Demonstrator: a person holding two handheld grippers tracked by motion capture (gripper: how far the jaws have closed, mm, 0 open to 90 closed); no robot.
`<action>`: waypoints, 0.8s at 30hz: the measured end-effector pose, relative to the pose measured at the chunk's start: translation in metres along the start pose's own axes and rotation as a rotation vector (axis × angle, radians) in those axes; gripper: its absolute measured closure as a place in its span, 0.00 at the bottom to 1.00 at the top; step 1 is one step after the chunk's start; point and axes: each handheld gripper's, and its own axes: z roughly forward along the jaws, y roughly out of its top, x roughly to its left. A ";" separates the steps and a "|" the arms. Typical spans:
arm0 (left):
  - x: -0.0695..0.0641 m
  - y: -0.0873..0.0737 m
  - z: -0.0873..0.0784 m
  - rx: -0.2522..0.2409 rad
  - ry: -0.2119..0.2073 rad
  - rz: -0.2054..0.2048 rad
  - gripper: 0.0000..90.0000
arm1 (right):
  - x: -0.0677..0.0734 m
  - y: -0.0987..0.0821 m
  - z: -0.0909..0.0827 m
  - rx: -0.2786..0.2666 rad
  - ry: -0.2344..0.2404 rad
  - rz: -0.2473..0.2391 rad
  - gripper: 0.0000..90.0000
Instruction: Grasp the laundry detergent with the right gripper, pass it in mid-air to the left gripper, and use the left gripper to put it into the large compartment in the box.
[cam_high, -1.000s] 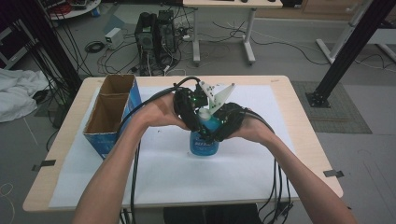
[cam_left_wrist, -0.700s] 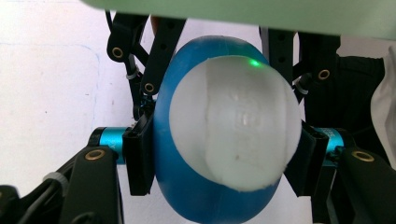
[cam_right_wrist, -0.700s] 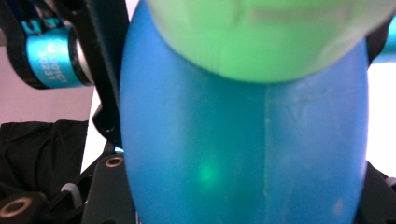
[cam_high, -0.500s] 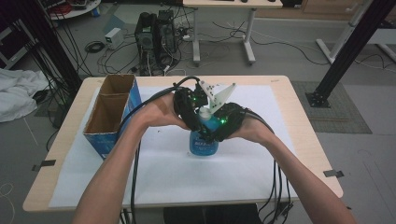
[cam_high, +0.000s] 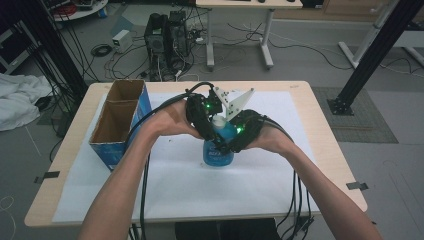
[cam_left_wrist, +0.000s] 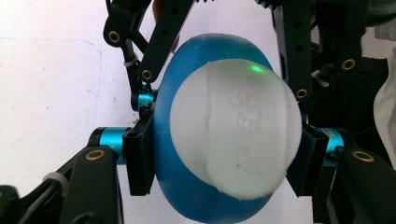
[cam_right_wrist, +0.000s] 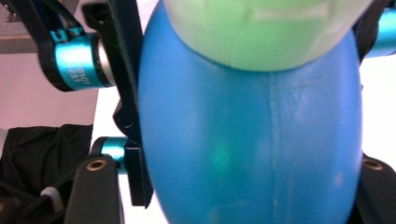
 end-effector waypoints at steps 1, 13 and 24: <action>0.000 0.000 0.000 0.000 0.000 0.000 0.42 | 0.000 0.000 0.000 0.000 0.000 0.000 0.38; -0.001 -0.003 -0.003 0.010 0.001 -0.012 0.42 | -0.003 -0.007 0.000 -0.008 -0.028 -0.007 0.35; -0.003 -0.002 -0.004 0.009 -0.001 -0.009 0.42 | 0.002 -0.008 -0.003 0.036 -0.017 0.038 0.27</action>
